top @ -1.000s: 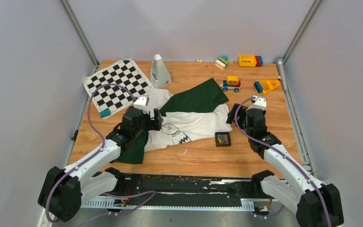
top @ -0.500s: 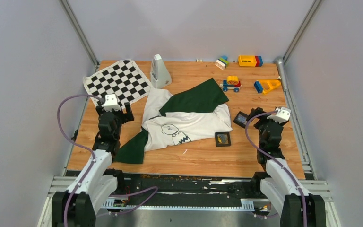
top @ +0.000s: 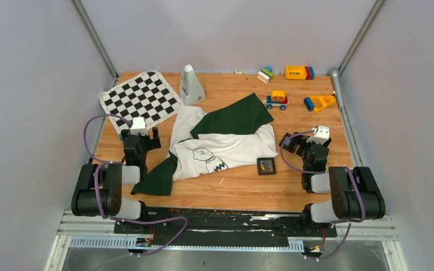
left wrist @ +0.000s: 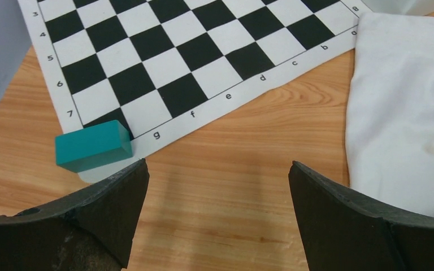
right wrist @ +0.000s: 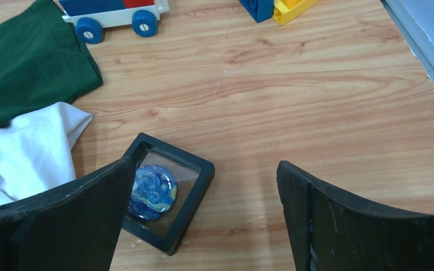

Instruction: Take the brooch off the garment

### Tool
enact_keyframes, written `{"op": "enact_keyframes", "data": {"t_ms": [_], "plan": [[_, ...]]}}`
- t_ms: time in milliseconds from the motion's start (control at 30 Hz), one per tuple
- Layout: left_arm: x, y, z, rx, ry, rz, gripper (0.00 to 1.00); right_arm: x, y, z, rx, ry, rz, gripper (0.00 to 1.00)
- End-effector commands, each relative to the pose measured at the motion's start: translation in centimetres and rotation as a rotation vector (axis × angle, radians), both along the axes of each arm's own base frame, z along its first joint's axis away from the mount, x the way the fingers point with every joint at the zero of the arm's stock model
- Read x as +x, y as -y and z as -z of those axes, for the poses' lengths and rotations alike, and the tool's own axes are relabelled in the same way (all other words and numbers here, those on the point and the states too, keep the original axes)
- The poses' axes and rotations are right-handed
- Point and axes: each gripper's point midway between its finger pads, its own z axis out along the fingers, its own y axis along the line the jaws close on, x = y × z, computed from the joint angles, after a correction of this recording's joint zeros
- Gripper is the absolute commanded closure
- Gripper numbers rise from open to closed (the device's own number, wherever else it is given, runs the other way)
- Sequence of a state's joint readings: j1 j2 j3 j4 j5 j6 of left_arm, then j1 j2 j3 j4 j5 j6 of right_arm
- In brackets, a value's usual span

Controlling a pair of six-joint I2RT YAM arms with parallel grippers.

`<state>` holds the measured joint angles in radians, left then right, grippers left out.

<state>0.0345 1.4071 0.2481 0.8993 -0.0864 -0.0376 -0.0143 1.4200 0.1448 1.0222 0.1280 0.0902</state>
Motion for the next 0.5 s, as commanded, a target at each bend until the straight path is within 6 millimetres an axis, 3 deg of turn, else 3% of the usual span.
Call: {"op": "enact_keyframes", "data": {"t_ms": [0, 467], "plan": [[2.47, 1.14, -4.58, 0.024, 0.155, 0.088, 0.00, 2.07, -0.14, -4.11, -0.005, 0.121, -0.025, 0.00], [2.49, 1.72, -4.24, 0.042, 0.141, 0.133, 0.00, 2.04, -0.15, -4.08, -0.004, 0.121, -0.027, 0.00]]}}
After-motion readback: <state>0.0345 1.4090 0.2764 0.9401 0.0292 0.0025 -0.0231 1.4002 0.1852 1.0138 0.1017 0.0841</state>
